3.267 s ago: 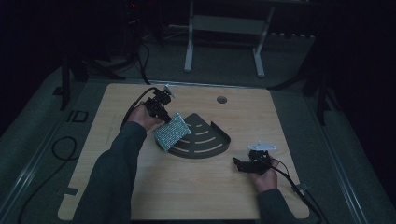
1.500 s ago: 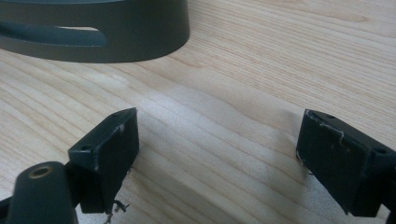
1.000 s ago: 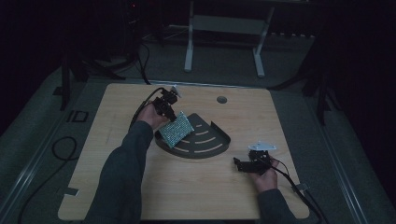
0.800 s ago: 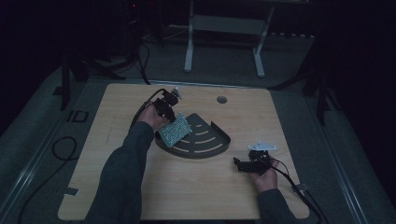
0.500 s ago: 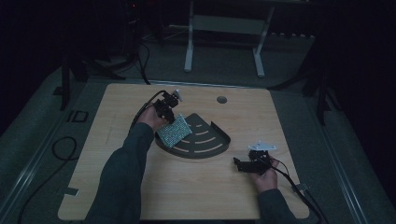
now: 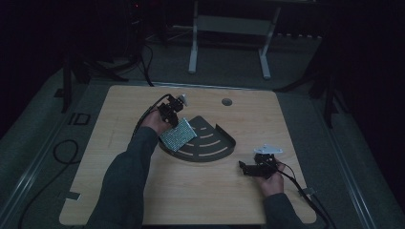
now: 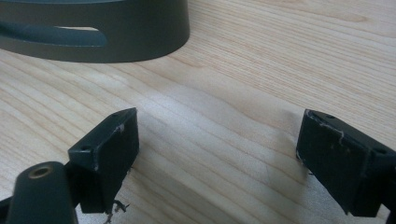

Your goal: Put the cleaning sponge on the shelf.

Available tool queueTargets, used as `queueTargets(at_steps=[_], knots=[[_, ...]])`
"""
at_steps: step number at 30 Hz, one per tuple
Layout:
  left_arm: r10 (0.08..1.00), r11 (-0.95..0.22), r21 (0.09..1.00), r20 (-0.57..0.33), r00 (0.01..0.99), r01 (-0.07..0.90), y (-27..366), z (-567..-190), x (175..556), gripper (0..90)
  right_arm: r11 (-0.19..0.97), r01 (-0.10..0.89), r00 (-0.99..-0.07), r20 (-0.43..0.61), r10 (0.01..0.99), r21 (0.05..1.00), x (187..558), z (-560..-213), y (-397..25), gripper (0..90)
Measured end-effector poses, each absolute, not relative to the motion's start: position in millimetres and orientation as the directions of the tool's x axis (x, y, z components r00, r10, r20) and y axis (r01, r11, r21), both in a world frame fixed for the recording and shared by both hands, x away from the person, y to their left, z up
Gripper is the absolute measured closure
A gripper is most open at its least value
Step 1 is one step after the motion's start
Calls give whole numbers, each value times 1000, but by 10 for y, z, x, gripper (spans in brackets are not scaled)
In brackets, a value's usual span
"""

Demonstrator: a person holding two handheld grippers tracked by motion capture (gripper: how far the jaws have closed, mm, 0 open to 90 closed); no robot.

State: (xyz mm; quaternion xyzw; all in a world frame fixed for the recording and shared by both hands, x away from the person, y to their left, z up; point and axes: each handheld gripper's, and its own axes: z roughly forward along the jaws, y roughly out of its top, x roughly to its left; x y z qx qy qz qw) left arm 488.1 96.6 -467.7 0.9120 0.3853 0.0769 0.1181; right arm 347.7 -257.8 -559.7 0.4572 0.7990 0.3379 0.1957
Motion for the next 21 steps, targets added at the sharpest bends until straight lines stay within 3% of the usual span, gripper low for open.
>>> queueTargets(at_steps=[21], knots=[[724, -680, 252, 80, 685, 689, 1008, -4697, 4899, 897, 354, 598, -506, -4, 863, 719, 3478, -5598, -2579, 127]])
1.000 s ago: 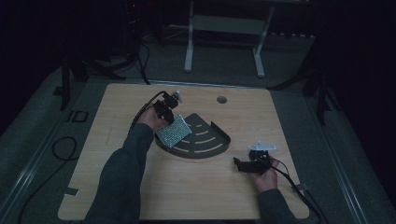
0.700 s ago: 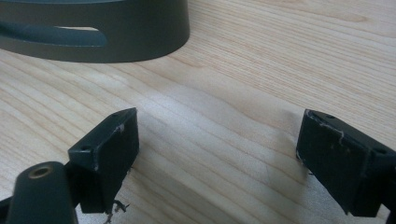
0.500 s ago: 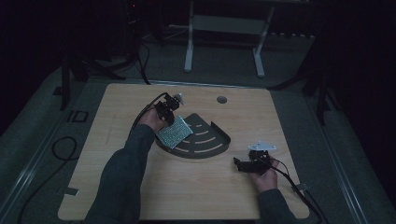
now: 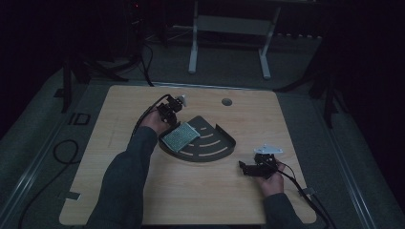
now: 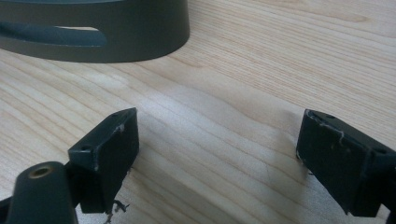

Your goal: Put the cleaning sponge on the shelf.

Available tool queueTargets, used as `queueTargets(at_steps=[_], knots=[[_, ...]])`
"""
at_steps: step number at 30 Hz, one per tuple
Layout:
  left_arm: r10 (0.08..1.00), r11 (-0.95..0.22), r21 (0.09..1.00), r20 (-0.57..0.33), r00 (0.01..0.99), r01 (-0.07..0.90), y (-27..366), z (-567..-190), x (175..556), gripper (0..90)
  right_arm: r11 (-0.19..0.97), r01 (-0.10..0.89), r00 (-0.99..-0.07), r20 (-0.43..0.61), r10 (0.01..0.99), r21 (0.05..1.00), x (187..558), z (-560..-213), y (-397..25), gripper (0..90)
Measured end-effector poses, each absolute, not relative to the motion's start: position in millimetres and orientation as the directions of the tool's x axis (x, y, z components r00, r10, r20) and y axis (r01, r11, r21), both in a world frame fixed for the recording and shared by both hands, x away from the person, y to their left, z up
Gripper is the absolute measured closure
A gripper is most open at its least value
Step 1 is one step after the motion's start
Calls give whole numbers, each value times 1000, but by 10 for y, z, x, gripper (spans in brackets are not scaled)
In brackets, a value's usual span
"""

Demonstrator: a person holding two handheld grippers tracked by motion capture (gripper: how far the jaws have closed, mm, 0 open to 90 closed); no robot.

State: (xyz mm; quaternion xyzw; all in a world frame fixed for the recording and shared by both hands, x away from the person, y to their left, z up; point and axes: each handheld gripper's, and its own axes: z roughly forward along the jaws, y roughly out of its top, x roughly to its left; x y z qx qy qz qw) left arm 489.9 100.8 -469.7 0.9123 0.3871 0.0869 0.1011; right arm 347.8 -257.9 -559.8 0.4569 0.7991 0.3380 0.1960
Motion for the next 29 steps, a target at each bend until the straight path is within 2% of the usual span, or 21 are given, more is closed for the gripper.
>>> queueTargets(at_steps=[3, 14, 22, 29], knots=[[729, -673, 261, 78, 680, 692, 1030, -4678, 4898, 877, 353, 598, -505, -3, 863, 719, 3478, -5598, -2578, 127], [744, -645, 299, 37, 667, 703, 1128, -4593, 4881, 661, 354, 598, -506, -5, 863, 719, 3478, -5598, -2578, 127], [772, -605, 328, 15, 636, 726, 1257, -4523, 4879, 601, 353, 598, -505, -4, 863, 719, 3477, -5597, -2578, 127], [808, -557, 360, 27, 589, 748, 1381, -4466, 4873, 587, 353, 598, -505, -4, 863, 719, 3477, -5598, -2578, 127]])
